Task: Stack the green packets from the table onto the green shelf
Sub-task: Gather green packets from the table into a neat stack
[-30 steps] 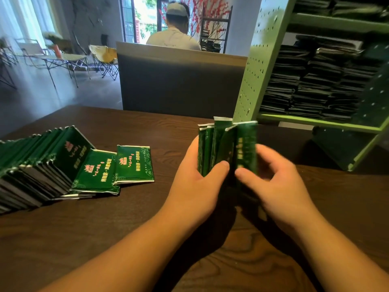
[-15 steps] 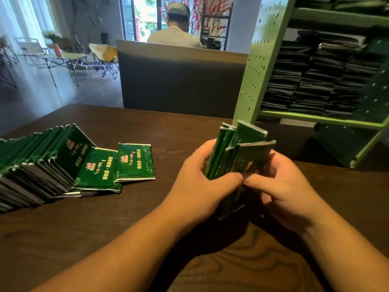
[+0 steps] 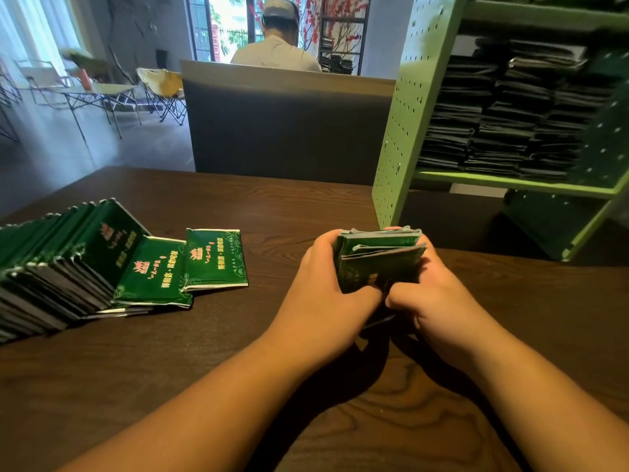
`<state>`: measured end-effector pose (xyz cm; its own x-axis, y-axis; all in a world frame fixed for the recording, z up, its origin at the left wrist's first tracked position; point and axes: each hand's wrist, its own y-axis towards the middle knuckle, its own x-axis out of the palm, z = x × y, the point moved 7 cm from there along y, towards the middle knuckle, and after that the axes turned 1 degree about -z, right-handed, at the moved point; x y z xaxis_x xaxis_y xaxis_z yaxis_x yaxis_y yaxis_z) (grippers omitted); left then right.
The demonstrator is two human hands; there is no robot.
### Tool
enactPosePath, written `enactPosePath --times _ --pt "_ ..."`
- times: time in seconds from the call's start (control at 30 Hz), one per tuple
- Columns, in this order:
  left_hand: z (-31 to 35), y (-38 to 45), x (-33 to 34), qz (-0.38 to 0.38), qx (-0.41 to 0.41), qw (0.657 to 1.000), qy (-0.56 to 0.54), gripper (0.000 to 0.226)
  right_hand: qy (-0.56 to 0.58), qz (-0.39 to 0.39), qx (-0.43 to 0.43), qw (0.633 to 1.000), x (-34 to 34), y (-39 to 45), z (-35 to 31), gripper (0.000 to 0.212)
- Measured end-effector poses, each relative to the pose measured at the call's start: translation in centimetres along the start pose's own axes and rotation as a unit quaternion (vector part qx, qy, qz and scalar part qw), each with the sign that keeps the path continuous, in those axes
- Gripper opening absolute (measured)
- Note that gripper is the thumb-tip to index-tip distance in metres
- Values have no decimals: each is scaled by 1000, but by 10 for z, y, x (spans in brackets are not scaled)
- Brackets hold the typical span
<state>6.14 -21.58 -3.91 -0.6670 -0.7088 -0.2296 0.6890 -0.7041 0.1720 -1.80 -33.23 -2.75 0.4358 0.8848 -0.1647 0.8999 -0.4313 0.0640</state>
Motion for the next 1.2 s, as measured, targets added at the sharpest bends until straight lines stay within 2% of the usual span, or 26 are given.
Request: enactPosePath --times 0.23,0.33,0.5,0.63,0.77,0.83,0.93,1.1,1.2 --pt "-1 -1 5 -18 -8 999 -49 69 -68 31 -5 997 -4 -3 -10 67" --pt "-1 -2 6 -20 -12 997 -72 68 -85 11 -4 996 -1 -3 -9 67" --pt "5 -6 -1 19 -6 992 -128 62 -81 19 -14 996 -2 -5 -11 64" --pt "3 -3 -2 26 -17 996 -81 64 -147 -33 25 988 8 -3 -2 64" --pt "-1 1 -4 9 -27 999 -39 56 -185 5 13 983 6 -2 -3 66" --pt "0 1 -5 1 -14 1000 -18 58 -173 15 6 985 3 -2 -4 61" --pt "8 -1 -11 26 14 1000 -8 50 -131 20 -7 991 0 -4 -6 51" --pt "26 -3 -3 30 14 996 -79 39 -49 42 -68 996 -1 -8 -24 41" --pt "41 -3 3 54 3 992 -112 46 -54 84 -89 991 0 -9 -35 46"
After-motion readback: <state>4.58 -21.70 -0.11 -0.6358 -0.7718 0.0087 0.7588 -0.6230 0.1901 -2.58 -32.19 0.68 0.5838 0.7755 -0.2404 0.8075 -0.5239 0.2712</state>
